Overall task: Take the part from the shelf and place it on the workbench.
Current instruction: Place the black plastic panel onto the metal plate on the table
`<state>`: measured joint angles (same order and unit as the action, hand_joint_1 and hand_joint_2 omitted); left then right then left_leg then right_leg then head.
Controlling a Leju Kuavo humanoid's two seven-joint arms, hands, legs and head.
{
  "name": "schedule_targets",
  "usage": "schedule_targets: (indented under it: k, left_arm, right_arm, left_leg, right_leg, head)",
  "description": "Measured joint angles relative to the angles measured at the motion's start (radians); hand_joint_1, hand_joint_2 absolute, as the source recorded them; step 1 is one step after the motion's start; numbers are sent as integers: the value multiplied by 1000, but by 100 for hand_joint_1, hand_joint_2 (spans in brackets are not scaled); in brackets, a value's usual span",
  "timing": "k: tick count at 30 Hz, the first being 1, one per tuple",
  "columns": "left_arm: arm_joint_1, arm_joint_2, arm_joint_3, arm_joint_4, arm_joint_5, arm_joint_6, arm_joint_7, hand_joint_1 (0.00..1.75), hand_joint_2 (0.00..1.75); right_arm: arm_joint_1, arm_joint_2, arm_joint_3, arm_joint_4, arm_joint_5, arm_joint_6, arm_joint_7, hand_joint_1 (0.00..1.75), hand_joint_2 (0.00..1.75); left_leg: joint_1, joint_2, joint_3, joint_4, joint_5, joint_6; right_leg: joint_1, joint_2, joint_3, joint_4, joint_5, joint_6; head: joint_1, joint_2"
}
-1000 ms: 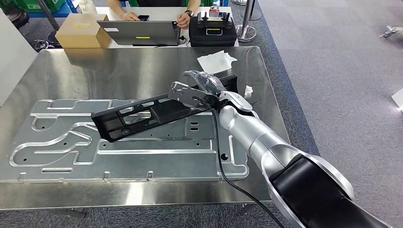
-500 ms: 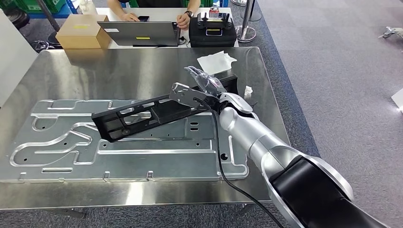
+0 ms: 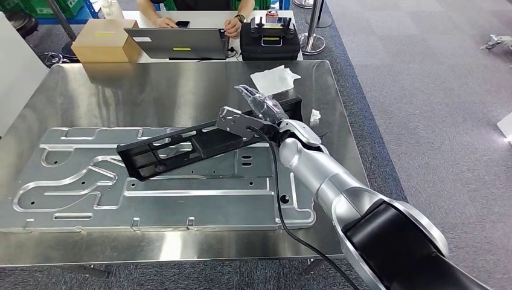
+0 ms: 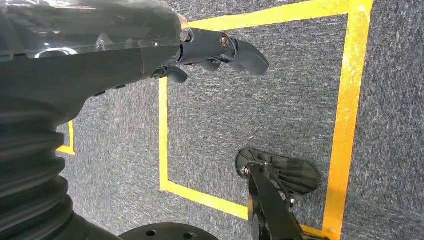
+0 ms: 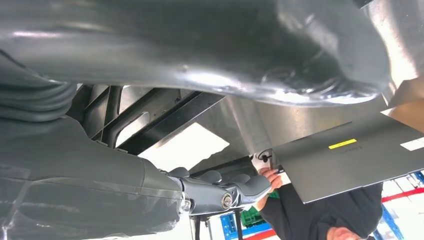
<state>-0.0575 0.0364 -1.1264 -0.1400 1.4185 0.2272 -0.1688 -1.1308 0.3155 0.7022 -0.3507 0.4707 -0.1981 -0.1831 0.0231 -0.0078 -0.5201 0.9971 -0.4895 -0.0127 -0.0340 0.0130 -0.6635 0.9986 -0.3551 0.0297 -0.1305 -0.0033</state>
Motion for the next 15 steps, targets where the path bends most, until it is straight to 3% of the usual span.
schedule_targets:
  k: [15]
  left_arm:
    - [4, 13, -2, 0, -3, -4, 4, 0, 175]
  right_arm:
    - [-1, 0, -23, -6, -28, 26, -28, 0, 0]
  left_leg:
    - [0, 1, 5, 0, -1, 0]
  right_leg:
    - [0, 1, 5, 0, 0, 0]
  head:
    - [0, 0]
